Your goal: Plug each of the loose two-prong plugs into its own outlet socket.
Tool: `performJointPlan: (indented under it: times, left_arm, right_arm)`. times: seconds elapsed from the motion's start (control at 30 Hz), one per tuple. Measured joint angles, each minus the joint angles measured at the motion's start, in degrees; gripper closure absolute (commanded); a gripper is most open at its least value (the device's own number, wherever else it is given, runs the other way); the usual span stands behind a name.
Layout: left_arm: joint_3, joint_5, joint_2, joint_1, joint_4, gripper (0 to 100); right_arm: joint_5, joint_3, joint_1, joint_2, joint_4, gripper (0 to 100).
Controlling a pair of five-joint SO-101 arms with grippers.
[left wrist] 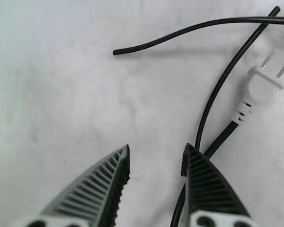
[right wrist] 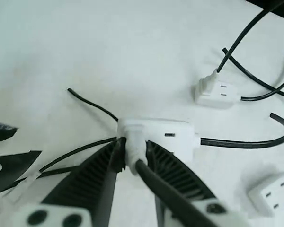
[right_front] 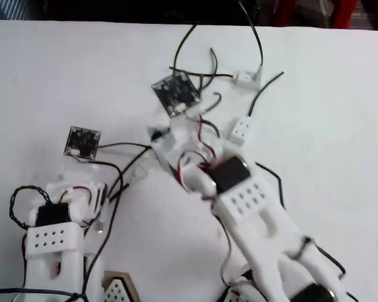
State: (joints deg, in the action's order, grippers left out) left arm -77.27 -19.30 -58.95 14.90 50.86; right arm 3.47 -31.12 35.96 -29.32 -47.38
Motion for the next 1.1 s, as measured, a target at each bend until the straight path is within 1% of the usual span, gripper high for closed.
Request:
performJointPlan:
  times: [0.23, 0.3, 0.37, 0.43, 0.5, 0.6, 0.7, 0.8, 0.9, 1.0, 1.1]
  left_arm:
    - [0.00, 0.00, 0.00, 0.00, 0.00, 82]
    - [0.00, 0.00, 0.00, 0.00, 0.00, 82]
    - [0.00, 0.00, 0.00, 0.00, 0.00, 82]
    - [0.00, 0.00, 0.00, 0.00, 0.00, 82]
    - [0.00, 0.00, 0.00, 0.00, 0.00, 82]
    - [0.00, 0.00, 0.00, 0.00, 0.00, 82]
    - [0.00, 0.00, 0.00, 0.00, 0.00, 82]
    - [0.00, 0.00, 0.00, 0.18, 0.00, 82]
    - [0.00, 0.00, 0.00, 0.35, 0.00, 82]
    - [0.00, 0.00, 0.00, 0.79, 0.00, 82]
    - [0.00, 0.00, 0.00, 3.52, -0.53, 82]
  right_arm:
    - [4.13, 0.18, -3.08, 16.79, 21.98, 97.4]
    - [4.31, 1.41, -3.69, 20.84, 24.18, 93.1]
    - [4.31, 3.34, -4.04, 24.62, 24.18, 86.5]
    - [4.31, 5.27, -4.48, 26.11, 22.68, 80.7]
    - [4.31, 7.21, -4.66, 26.20, 19.69, 77.4]
    - [4.31, 8.26, -4.48, 24.88, 13.10, 76.9]
    - [4.31, 8.35, -3.78, 20.31, 5.27, 76.9]
    - [4.31, 8.35, -1.32, 16.26, -4.04, 76.6]
    - [4.48, 8.35, 2.81, 14.68, -12.13, 76.5]
    - [6.86, 5.54, 7.38, 14.68, -14.07, 76.5]
    - [10.20, 2.37, 10.81, 16.18, -12.40, 74.1]
